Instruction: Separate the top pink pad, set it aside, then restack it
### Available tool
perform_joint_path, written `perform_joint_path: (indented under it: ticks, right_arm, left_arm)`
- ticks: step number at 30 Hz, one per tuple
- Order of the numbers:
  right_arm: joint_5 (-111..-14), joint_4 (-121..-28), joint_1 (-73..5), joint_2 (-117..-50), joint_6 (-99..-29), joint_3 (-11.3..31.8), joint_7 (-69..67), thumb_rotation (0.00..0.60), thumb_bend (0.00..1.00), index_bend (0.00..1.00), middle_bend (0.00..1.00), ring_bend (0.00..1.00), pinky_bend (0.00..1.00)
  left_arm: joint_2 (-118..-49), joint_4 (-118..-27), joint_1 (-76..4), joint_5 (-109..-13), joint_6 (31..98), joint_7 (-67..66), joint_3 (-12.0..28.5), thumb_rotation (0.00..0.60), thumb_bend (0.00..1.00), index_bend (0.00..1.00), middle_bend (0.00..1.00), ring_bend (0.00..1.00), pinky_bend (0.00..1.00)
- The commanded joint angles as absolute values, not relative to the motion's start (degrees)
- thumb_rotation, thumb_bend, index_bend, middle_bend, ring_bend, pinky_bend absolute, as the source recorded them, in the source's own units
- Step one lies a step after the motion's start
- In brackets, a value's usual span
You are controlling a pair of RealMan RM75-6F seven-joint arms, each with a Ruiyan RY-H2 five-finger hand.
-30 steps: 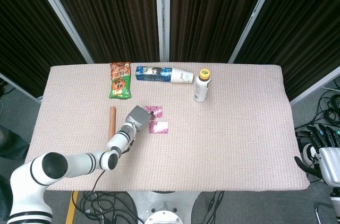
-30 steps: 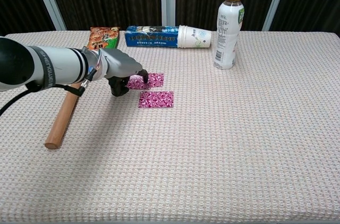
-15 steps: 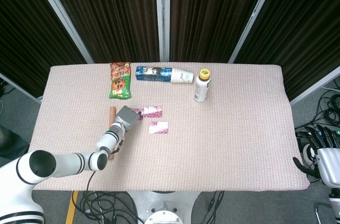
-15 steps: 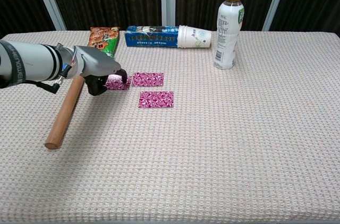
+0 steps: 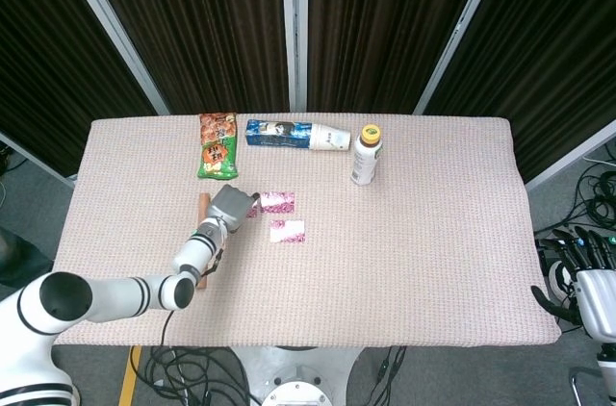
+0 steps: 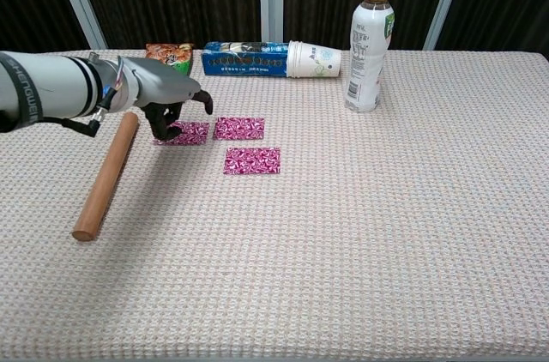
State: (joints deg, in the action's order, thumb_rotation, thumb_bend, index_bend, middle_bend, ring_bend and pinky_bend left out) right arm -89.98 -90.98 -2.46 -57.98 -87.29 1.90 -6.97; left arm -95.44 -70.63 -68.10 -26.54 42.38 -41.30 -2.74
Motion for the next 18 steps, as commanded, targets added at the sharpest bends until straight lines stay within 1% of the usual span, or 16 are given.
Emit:
perform_joint_path:
  ticks: [1,3,6,14,18]
  right_arm:
    - [-90.2,-91.1,-2.5,-57.9,-87.3,1.8,-6.8,0.531,0.17,0.21,0.13,0.0,0.0]
    - [-90.2,-91.3,-2.4,-57.8,-87.4,1.8,-6.5,0.528,0.17,0.21,0.13,0.0,0.0]
    - [-90.1,-91.8,-2.3,-57.6,-87.5,1.8,-6.0,0.521,0.17,0.21,0.13,0.0,0.0]
    - [-90.8,-93.4,-2.4,-56.8,-87.8,1.8,-4.3,0.525,0.17,0.21,0.13,0.0,0.0]
    - [-90.6,-93.9,-2.3,-56.4,-87.8,1.8,-4.0,0.528,0.17,0.21,0.13,0.0,0.0]
  left_arm:
    - [-97.9,-67.2,-67.9,-27.8,43.0,-41.0,-1.6,0.6,0.4,0.24,0.89,0.89,0.99]
    - [-99.2,-65.0,-68.0,-26.8,42.2,-40.7,-0.6,0.6,0.32,0.25,0.89,0.89,0.99]
    - [-101.0,-62.1,-68.0,-25.0,40.9,-39.6,1.5,0.6,0.25,0.26,0.9,0.89,0.99]
    - [-106.3,-55.5,-68.2,-23.3,40.2,-38.4,5.5,0.6,0.24,0.33,0.91,0.89,0.99]
    - [-108.5,-52.9,-68.9,-23.0,39.7,-39.2,6.7,0.6,0.25,0.35,0.91,0.89,0.99]
